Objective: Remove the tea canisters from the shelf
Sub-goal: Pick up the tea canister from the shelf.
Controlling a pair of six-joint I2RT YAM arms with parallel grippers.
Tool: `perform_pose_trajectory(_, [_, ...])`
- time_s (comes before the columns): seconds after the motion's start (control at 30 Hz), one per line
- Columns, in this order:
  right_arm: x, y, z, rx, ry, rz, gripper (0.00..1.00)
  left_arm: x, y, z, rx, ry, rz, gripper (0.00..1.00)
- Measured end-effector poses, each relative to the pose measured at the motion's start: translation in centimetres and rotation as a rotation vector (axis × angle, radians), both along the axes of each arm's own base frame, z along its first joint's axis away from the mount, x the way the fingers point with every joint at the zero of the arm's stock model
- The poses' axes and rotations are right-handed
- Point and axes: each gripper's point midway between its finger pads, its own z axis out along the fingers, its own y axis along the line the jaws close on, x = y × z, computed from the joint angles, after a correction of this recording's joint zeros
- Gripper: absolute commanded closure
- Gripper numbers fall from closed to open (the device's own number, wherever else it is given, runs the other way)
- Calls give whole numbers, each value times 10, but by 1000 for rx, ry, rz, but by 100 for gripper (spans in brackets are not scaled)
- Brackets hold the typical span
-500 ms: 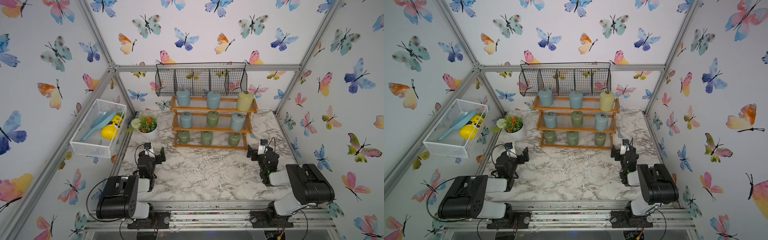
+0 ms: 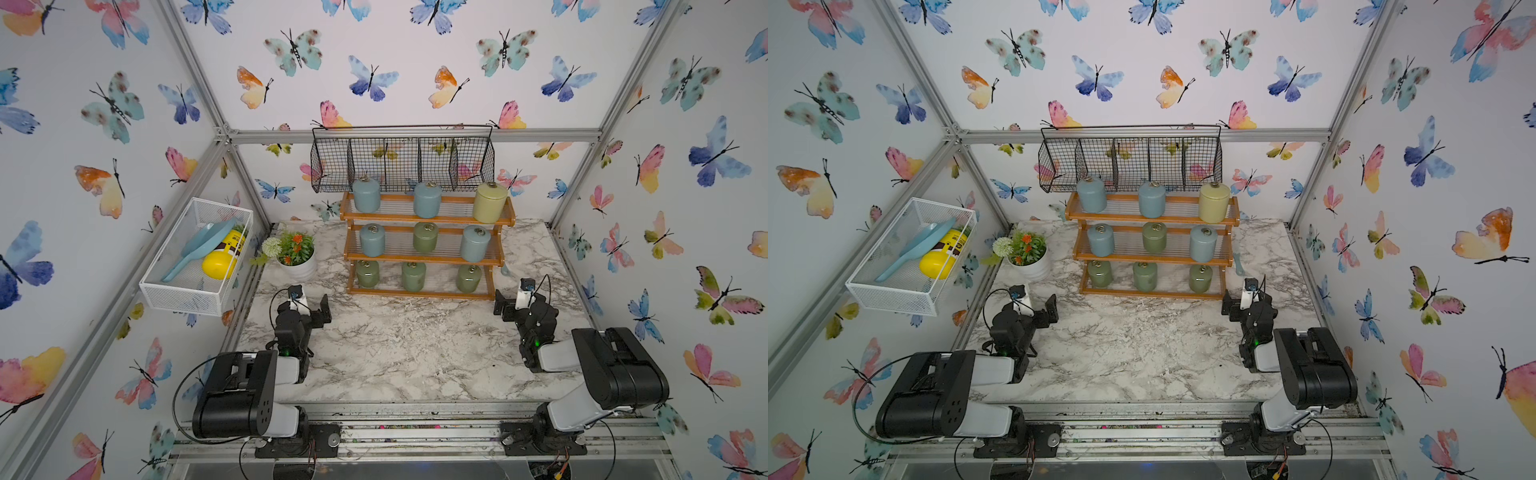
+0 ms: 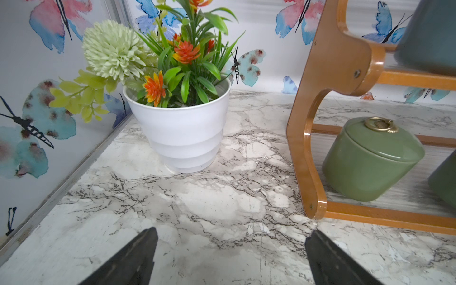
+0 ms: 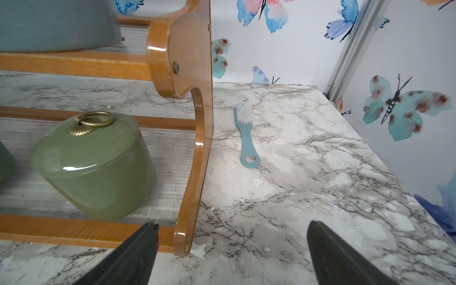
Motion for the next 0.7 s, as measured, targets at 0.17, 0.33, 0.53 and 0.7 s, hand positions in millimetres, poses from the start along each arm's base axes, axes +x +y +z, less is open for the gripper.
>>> perform_pose_trajectory(0.17, [0, 0, 0, 0, 0, 0, 0, 0, 0, 0, 0, 0, 0, 1])
perform_pose_trajectory(0.33, [0, 0, 2, 1, -9, 0, 0, 0, 0, 1, 0, 5, 2, 1])
perform_pose_trajectory(0.53, [-4, 2, 35, 21, -31, 8, 0, 29, -1, 68, -60, 11, 19, 2])
perform_pose_trajectory(0.7, [-9, 8, 89, 75, -85, 38, 0, 8, -38, 104, -86, -34, -75, 1])
